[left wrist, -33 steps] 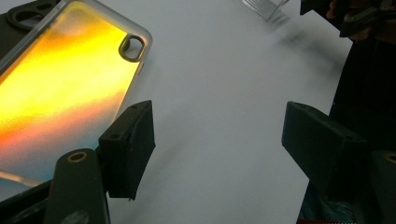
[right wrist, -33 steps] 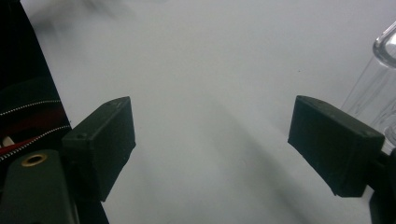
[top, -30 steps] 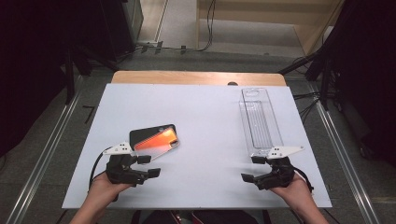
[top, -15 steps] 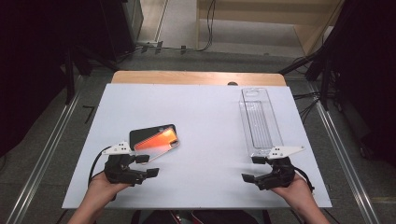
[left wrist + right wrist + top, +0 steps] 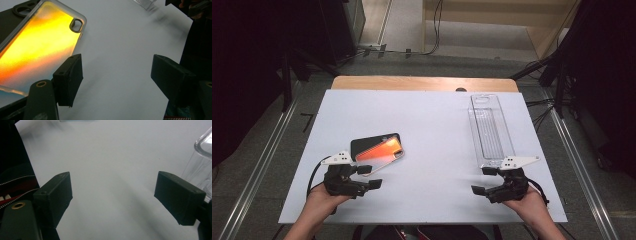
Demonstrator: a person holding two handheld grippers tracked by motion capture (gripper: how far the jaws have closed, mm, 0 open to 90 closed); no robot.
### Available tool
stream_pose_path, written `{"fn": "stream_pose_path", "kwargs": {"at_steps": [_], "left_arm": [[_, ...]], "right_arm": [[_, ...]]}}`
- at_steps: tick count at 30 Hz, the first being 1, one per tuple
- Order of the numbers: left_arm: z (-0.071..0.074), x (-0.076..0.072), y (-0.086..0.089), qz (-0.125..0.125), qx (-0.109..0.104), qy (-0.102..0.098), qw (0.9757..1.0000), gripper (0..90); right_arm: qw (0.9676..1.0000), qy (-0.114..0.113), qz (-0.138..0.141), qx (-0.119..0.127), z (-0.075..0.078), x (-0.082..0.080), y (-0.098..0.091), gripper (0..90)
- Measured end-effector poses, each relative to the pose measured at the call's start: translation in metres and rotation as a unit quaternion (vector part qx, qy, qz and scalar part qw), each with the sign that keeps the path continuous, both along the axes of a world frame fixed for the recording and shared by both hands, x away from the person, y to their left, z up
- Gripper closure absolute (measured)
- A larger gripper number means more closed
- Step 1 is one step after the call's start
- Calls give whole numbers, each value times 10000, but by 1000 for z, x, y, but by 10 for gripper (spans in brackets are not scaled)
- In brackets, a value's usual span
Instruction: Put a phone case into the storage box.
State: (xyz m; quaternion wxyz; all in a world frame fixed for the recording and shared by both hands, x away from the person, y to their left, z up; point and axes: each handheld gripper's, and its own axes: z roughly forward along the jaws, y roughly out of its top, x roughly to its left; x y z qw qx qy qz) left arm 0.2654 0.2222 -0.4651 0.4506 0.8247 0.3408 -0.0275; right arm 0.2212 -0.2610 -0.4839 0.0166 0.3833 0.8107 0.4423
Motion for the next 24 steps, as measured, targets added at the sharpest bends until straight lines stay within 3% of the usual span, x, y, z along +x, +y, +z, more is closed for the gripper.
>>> {"fn": "stream_pose_path", "kwargs": {"at_steps": [15, 19, 24], "left_arm": [[0, 1, 0, 62, 44, 49, 10000, 260], [1, 1, -1, 132, -28, 115, 9998, 260], [5, 2, -1, 285, 131, -146, 9994, 258]], "right_arm": [[10000, 74, 9, 65, 0, 0, 0, 130], [9999, 102, 28, 32, 0, 0, 0, 130], [9999, 102, 40, 67, 0, 0, 0, 130]]}}
